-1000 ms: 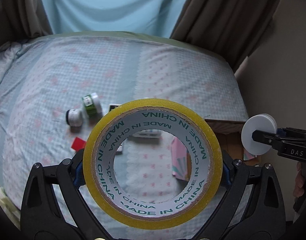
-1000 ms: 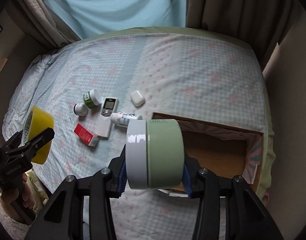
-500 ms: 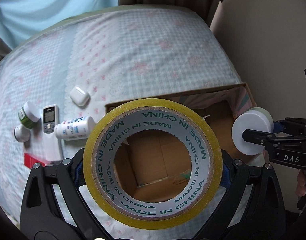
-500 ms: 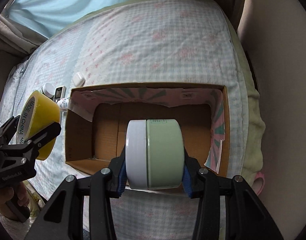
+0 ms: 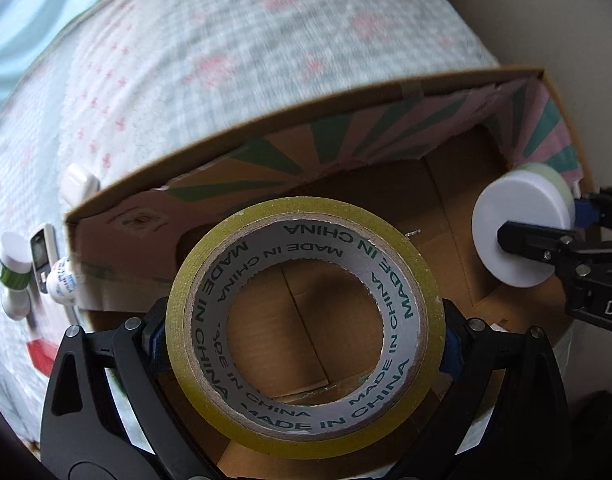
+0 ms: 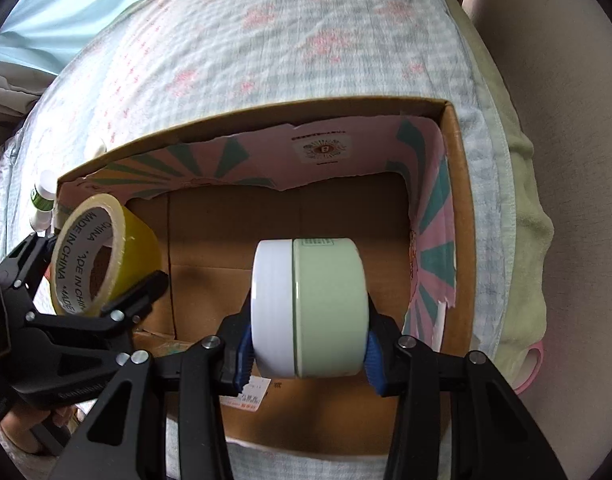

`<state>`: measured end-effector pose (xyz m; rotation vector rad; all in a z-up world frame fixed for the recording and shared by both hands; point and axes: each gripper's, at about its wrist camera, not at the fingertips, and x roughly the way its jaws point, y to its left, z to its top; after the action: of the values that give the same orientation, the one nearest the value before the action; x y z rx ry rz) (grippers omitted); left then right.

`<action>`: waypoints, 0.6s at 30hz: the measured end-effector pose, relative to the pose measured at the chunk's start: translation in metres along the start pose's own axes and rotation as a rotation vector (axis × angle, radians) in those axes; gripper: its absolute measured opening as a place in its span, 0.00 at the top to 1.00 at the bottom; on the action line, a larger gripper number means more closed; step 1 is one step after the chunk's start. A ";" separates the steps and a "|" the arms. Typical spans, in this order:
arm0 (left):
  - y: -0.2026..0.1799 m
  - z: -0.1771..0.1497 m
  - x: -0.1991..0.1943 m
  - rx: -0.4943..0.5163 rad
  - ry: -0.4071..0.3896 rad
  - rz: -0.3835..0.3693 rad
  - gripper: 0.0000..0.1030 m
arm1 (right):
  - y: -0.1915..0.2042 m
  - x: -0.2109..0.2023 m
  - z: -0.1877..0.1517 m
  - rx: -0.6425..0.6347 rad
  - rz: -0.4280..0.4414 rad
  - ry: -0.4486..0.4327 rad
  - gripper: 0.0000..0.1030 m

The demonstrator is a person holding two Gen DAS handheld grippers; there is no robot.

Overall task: Organize rigid objects
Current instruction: 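Carry the tape roll and green jar over the cardboard box with both tools, then release the tape roll and green jar into the box, lift both tools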

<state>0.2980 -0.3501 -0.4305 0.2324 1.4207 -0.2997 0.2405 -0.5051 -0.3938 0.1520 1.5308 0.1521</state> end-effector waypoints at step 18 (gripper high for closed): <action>-0.021 -0.007 -0.008 0.089 0.038 0.035 0.00 | 0.013 -0.014 0.008 0.051 0.042 -0.039 0.00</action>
<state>0.2832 -0.3666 -0.4229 0.3374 1.4411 -0.3319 0.2478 -0.4949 -0.3769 0.2260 1.4943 0.1427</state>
